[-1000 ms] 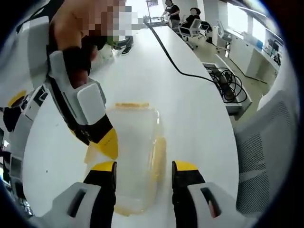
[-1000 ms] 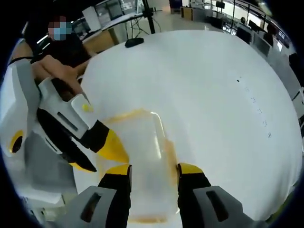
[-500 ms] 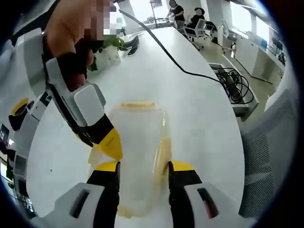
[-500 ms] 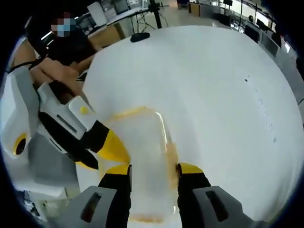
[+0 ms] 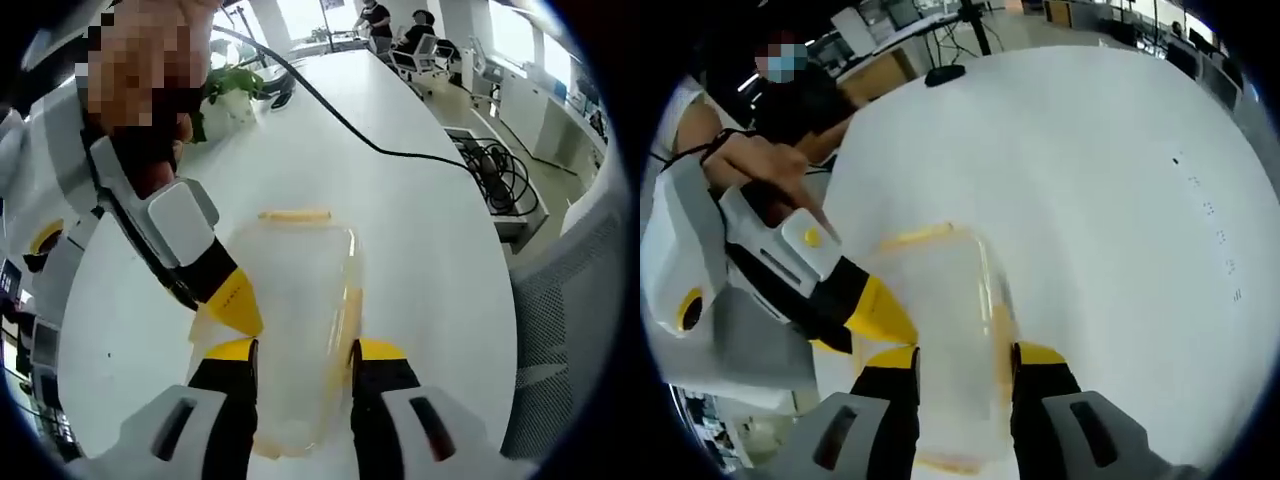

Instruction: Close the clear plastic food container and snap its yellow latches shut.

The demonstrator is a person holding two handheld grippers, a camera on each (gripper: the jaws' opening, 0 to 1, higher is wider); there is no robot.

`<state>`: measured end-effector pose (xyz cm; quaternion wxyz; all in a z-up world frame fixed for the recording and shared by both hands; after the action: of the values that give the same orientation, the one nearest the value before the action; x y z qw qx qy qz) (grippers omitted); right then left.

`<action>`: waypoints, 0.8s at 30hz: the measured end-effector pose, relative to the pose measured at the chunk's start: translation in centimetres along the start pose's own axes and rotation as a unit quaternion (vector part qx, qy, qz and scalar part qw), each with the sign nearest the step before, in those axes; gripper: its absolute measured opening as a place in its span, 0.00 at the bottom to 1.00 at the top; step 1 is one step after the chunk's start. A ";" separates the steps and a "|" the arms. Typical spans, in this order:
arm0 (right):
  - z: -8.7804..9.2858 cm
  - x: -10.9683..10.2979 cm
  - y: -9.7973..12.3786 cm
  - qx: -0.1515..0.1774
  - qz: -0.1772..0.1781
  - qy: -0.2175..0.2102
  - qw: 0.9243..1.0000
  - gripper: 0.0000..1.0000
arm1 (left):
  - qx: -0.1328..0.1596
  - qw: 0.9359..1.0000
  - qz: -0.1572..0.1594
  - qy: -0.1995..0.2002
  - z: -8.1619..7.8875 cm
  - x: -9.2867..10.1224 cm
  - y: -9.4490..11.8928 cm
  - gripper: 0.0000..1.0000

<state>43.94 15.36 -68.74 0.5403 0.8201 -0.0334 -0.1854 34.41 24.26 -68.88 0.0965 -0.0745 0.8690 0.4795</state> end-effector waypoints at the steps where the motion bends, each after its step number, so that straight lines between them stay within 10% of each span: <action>1: -0.1 0.0 -0.1 -0.003 0.001 0.001 1.000 0.34 | 0.001 1.000 -0.004 -0.003 -0.1 0.1 0.1 0.35; 24: -0.5 -0.5 0.7 -0.001 0.039 0.007 0.999 0.37 | 0.008 1.000 0.016 -0.002 -0.4 0.0 0.5 0.43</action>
<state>43.75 15.64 -67.76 0.5484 0.8188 -0.0615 -0.1584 34.27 24.24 -68.24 0.0906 -0.0587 0.8736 0.4746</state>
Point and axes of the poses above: the point that each gripper's makers call its tool centre point, and the gripper's own axes: y roughly backward along the fingers, x roughly to its right, z roughly out of its underside, the point moved 10 cm from there along y, roughly backward along the fingers, and after that the axes turned 1 degree about z, right-handed, at the moved point
